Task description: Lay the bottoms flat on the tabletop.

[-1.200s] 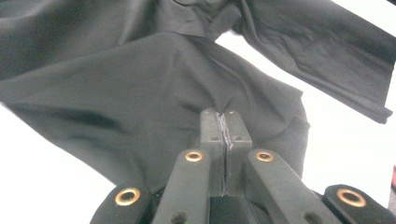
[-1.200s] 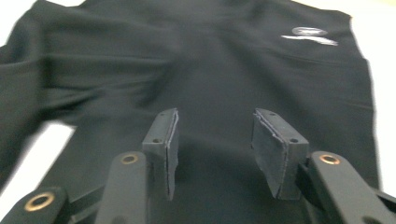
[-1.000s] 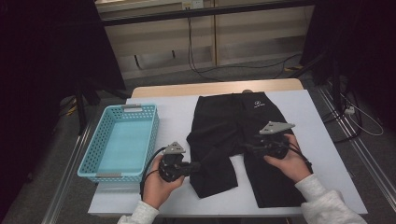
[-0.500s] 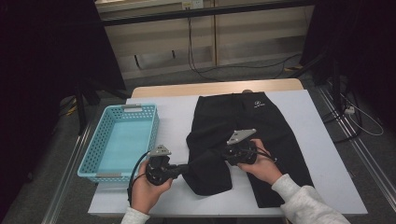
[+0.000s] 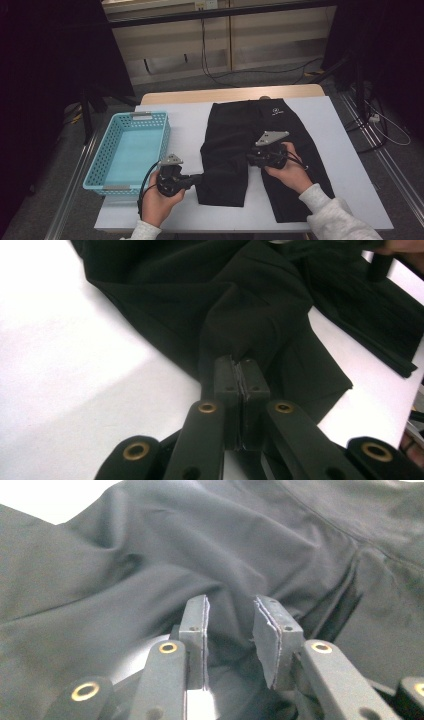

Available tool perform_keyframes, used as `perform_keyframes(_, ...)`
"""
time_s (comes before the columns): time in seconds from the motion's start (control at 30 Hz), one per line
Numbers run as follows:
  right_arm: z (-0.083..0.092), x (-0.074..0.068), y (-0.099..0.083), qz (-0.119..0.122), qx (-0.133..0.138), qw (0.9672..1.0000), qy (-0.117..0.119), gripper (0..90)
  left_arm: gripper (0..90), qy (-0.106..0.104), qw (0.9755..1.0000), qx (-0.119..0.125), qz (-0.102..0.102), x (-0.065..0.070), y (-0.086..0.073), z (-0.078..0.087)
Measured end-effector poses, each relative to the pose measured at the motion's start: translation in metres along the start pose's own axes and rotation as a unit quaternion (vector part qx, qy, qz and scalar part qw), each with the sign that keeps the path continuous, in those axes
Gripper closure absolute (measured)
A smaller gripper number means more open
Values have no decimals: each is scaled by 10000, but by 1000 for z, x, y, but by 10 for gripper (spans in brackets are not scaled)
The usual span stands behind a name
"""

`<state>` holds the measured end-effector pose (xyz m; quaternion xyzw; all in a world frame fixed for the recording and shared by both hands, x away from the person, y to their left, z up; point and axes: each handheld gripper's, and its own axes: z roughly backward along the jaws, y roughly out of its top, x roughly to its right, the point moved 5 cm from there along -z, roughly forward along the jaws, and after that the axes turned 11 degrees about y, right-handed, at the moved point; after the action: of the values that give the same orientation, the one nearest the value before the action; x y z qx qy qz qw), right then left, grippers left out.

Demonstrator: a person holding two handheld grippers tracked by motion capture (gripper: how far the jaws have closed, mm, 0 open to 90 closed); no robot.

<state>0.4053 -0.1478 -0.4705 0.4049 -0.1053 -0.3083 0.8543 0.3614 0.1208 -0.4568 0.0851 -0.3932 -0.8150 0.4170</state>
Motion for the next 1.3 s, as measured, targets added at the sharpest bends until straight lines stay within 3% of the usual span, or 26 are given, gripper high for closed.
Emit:
perform_keyframes(0.27, 16, -38, 12, 226, 352, 9982, 421, 635, 882, 384, 9992, -42, 52, -3, 4, -19)
perform_keyframes(0.33, 12, -55, 14, 421, 239, 9962, 719, 643, 867, 445, 9990, -57, 63, -3, 6, -25)
perform_keyframes(0.37, 8, -64, 14, 494, 163, 9952, 823, 652, 862, 550, 9984, -92, -55, -4, 6, -26)
perform_keyframes(0.43, -2, -79, 10, 543, 34, 9930, 1045, 666, 828, 636, 9980, -25, -37, -5, 7, -30)
perform_keyframes(0.5, -14, -93, 4, 648, -216, 9890, 1314, 670, 807, 657, 9978, -62, -28, -6, 6, -32)
perform_keyframes(0.6, -28, -107, -1, 661, -252, 9851, 1569, 632, 790, 726, 9973, -57, 19, -7, 5, -34)
perform_keyframes(0.67, -35, -113, -5, 802, -400, 9832, 1591, 586, 790, 735, 9973, -56, 29, -8, 5, -34)
perform_keyframes(0.73, -41, -113, -7, 909, -394, 9846, 1440, 586, 790, 728, 9973, -71, 20, -9, 4, -33)
perform_keyframes(0.8, -40, -109, -6, 819, -390, 9869, 1337, 752, 819, 701, 9975, -99, 38, -8, 3, -33)
perform_keyframes(0.83, -38, -105, -6, 832, -427, 9863, 1360, 836, 820, 717, 9974, -72, 37, -8, 3, -33)
perform_keyframes(0.87, -37, -101, -7, 668, -409, 9877, 1356, 889, 823, 704, 9975, -95, 31, -8, 3, -32)
perform_keyframes(0.93, -32, -94, -8, 395, -337, 9878, 1471, 900, 841, 715, 9974, -87, 12, -8, 3, -31)
perform_keyframes(1.0, -26, -83, -8, 315, -271, 9901, 1343, 900, 841, 684, 9976, -113, 12, -8, 3, -31)
perform_keyframes(1.07, -20, -75, -8, 126, -164, 9900, 1395, 900, 839, 678, 9977, -60, 62, -8, 4, -30)
perform_keyframes(1.1, -17, -70, -8, 136, -142, 9915, 1284, 900, 823, 707, 9975, -44, 14, -8, 4, -29)
perform_keyframes(1.17, -12, -65, -7, 78, -80, 9915, 1293, 900, 729, 727, 9974, 27, 2, -8, 5, -26)
perform_keyframes(1.3, -12, -62, -7, 68, -26, 9922, 1245, 900, 626, 690, 9973, 229, -78, -3, 8, -18)
